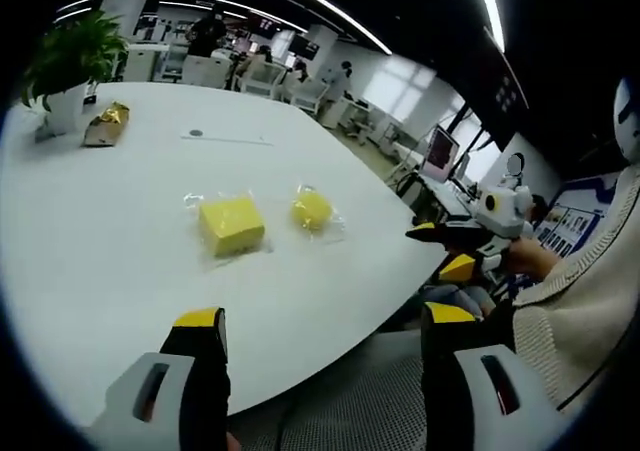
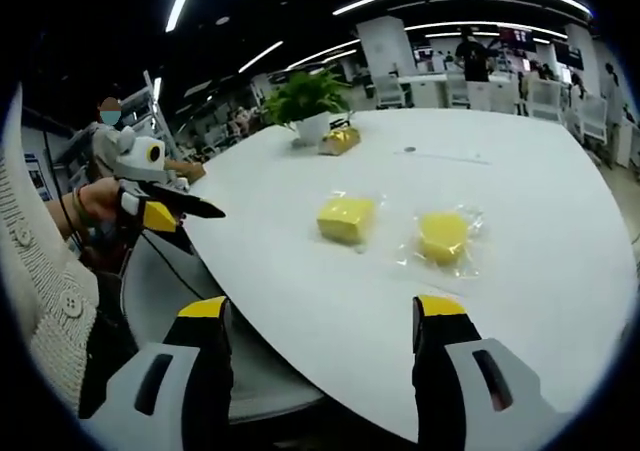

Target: Compare the silicone blocks by pressing each to a similar depth, holding the contact briefly, and releasing to observe deformation and rebound differences across the visible hardness samples.

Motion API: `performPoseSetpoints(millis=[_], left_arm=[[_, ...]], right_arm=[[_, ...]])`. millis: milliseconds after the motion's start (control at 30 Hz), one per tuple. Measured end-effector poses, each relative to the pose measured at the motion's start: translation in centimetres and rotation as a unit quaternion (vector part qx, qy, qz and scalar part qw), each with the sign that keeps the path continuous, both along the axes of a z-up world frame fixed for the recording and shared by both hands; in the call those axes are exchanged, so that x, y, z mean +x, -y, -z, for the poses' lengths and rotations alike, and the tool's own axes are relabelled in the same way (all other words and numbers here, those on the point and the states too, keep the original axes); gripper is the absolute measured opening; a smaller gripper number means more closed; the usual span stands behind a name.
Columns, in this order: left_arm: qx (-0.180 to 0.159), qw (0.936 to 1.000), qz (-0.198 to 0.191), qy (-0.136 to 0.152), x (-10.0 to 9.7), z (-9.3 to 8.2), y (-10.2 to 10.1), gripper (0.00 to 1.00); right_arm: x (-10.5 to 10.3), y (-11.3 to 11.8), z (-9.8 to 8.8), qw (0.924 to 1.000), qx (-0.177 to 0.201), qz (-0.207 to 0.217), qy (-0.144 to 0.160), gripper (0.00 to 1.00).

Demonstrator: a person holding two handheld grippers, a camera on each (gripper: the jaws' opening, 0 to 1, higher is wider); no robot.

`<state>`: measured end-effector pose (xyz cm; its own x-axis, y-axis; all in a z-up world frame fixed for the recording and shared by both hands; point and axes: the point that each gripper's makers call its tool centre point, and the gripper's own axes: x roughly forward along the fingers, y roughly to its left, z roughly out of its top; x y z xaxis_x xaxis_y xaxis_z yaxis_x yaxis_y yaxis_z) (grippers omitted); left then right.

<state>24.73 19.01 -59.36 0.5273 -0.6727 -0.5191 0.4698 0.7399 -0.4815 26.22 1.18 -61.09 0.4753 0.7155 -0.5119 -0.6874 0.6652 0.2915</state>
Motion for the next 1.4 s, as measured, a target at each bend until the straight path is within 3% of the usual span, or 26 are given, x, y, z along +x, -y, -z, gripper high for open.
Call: performPoseSetpoints(millis=[900, 1400], left_arm=[[-0.002, 1.0, 0.001, 0.005, -0.9, -0.2, 1.6, 0.78], [-0.004, 0.9997, 0.023, -0.001, 0.2, 0.3, 2.8, 0.78]], right_arm=[[-1.2, 1.9, -0.6, 1.0, -0.005, 0.005, 0.006, 0.66], [-0.6, 3.2, -0.6, 0.9997, -0.014, 0.019, 0.006, 0.66]])
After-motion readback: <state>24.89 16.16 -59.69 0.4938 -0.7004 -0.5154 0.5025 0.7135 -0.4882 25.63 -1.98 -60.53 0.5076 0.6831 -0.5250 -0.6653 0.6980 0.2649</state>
